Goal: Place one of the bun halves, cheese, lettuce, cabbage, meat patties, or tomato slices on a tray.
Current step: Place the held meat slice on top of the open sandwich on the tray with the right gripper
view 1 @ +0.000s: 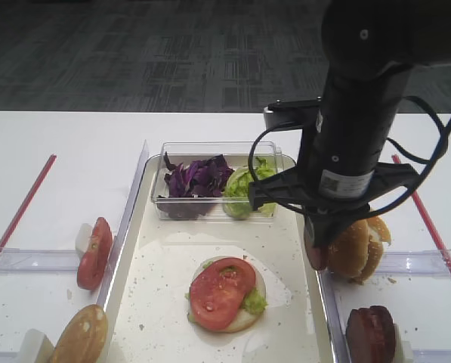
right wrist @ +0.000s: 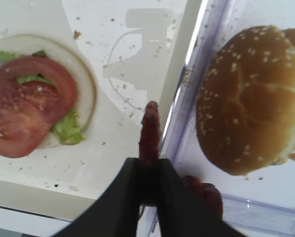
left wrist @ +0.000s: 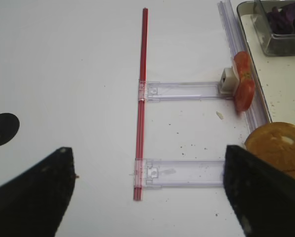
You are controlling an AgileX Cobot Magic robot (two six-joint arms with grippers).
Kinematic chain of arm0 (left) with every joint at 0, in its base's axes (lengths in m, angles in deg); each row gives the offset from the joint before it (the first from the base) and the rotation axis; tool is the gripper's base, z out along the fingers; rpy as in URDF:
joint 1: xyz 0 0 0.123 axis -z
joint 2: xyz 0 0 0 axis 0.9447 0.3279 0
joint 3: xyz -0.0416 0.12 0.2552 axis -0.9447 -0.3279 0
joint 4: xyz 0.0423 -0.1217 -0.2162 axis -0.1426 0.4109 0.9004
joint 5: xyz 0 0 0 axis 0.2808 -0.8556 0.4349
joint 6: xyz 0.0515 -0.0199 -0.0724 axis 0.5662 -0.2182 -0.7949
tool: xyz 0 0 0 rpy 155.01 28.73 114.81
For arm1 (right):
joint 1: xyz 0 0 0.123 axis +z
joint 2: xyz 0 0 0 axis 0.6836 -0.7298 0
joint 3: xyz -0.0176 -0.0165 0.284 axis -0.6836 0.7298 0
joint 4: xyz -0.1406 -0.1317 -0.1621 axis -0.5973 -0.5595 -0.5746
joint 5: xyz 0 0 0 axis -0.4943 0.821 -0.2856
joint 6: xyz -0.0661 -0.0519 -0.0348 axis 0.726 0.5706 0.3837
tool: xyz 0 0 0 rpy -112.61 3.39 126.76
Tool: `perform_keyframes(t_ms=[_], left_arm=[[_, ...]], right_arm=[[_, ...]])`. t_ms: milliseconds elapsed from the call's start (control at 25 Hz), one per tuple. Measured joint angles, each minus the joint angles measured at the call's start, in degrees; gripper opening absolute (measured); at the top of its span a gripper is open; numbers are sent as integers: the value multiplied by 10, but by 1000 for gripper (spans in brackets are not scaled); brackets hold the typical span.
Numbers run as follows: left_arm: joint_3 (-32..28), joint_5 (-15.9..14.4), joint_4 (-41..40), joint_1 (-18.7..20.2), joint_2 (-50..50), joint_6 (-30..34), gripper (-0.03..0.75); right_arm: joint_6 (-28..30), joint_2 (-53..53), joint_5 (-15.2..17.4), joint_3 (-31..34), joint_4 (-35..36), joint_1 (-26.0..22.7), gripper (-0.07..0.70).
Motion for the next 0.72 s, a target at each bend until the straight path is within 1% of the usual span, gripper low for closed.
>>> perform_keyframes(t_ms=[160, 480, 600, 720], left_arm=[[0, 0, 0, 0, 0, 0, 565], [0, 0, 0, 0, 0, 0, 565], [0, 0, 0, 0, 0, 0, 565], [0, 0, 0, 0, 0, 0, 565]], right_arm=[[16, 0, 3, 0, 9, -8, 118], [24, 0, 0, 0, 23, -8, 118], [64, 0, -17, 0, 65, -8, 118], [121, 0, -37, 0, 149, -8, 118]])
